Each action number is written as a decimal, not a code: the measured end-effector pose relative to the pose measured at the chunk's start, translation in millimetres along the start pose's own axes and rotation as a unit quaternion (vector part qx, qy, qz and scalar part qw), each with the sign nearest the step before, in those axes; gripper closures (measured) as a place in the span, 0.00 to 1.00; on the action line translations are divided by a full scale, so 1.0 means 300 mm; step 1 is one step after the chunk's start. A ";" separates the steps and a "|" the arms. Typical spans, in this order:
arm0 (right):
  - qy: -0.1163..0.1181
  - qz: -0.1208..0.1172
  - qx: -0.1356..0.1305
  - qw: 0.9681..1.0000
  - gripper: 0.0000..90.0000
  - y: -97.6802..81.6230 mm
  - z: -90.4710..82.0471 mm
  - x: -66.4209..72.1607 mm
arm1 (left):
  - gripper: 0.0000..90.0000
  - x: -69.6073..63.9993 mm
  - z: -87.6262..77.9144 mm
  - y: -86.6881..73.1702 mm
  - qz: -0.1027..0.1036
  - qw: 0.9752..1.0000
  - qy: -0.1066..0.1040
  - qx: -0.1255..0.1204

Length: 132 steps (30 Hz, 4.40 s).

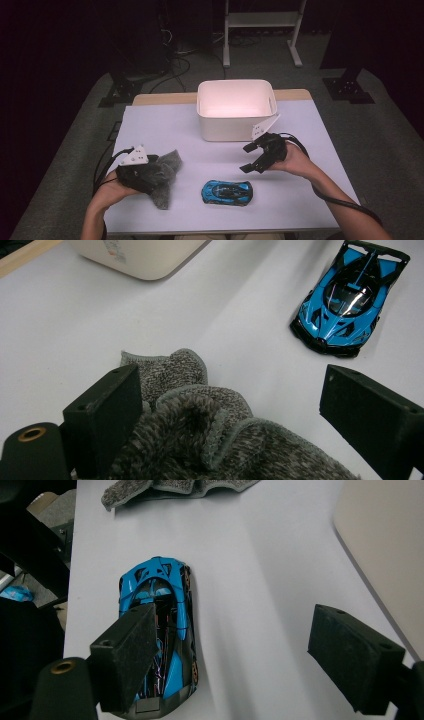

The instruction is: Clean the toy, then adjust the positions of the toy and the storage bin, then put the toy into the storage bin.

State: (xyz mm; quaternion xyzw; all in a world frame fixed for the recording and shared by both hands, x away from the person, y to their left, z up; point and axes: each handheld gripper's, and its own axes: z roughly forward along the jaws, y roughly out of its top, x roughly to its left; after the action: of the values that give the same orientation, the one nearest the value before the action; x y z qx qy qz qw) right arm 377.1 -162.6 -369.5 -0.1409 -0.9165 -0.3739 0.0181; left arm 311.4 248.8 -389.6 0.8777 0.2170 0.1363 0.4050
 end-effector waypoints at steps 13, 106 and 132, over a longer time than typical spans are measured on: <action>0.001 -0.013 -0.003 1.000 0.20 0.046 -0.029 -0.020 | 0.09 -0.004 0.002 0.003 0.004 1.000 -0.001 0.000; -0.035 -0.079 0.091 0.992 0.93 0.349 0.048 -0.302 | 0.09 -0.005 -0.005 -0.048 -0.010 1.000 -0.020 0.005; -0.003 -0.100 0.092 0.991 0.96 0.346 0.059 -0.161 | 0.09 -0.012 -0.002 -0.045 -0.006 1.000 -0.025 0.011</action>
State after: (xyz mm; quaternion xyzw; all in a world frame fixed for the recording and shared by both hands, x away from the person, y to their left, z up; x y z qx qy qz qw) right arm 452.8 -91.5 -318.2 -0.0472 -0.9566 -0.2873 -0.0095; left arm 304.3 255.1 -399.8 0.8842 0.2132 0.1097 0.4009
